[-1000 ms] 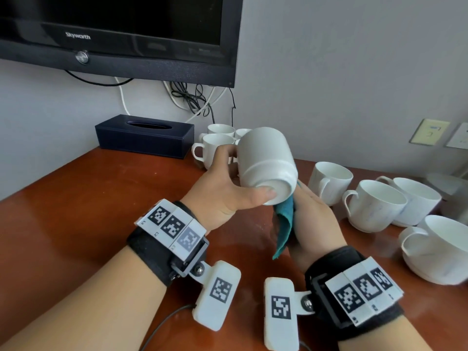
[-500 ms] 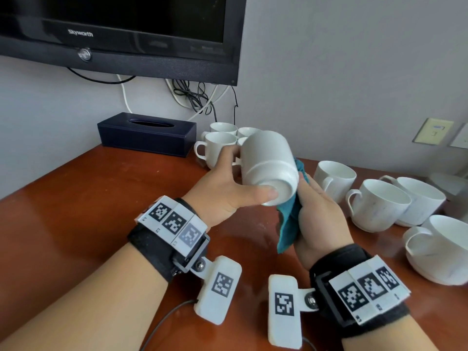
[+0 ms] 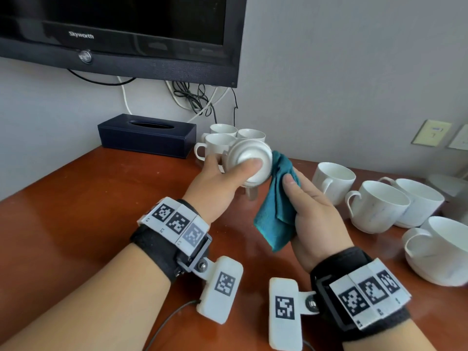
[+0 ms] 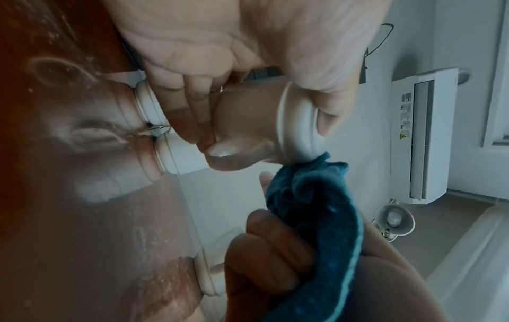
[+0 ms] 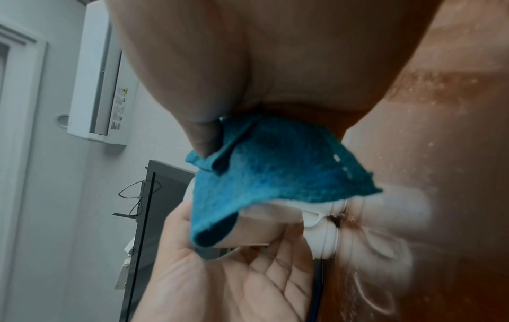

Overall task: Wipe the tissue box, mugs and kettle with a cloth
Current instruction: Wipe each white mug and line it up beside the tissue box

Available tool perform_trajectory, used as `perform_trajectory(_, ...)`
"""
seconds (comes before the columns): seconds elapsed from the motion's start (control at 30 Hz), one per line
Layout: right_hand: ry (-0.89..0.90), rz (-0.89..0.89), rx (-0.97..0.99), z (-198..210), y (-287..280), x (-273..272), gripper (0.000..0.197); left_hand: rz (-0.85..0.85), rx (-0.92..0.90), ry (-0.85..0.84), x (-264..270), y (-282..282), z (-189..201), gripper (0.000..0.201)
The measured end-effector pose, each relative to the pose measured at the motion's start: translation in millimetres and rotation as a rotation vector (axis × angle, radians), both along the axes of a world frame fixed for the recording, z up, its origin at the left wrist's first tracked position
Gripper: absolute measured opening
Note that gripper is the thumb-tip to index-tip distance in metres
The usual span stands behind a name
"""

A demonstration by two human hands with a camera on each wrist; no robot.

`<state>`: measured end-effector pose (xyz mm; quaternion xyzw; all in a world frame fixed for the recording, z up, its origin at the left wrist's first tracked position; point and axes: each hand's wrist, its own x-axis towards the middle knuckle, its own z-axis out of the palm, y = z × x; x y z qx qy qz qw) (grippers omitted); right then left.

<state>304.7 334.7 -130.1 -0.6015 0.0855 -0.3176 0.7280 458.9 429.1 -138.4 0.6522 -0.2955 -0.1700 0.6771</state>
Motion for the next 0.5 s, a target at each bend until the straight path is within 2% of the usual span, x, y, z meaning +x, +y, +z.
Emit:
perform_trajectory(0.1,-0.040,0.011,-0.014,0.5,-2.3,-1.2,0.039,-0.037,0.085,-0.062,0.2,1.8,2.3,0.096)
perform_trajectory(0.2,-0.061,0.001,-0.017,1.2,-5.1,-0.7,0.040,-0.090,0.161,-0.139,-4.8,6.9,7.7,0.086)
perform_trajectory(0.33,-0.055,-0.073,0.033,-3.1,-13.8,0.4,0.036,-0.295,0.138,-0.179,-17.2,12.5,16.9,0.066)
perform_trajectory(0.5,0.073,-0.193,0.092,-7.2,-25.9,-1.7,0.031,-0.438,0.033,-0.113,-22.6,13.5,20.0,0.077)
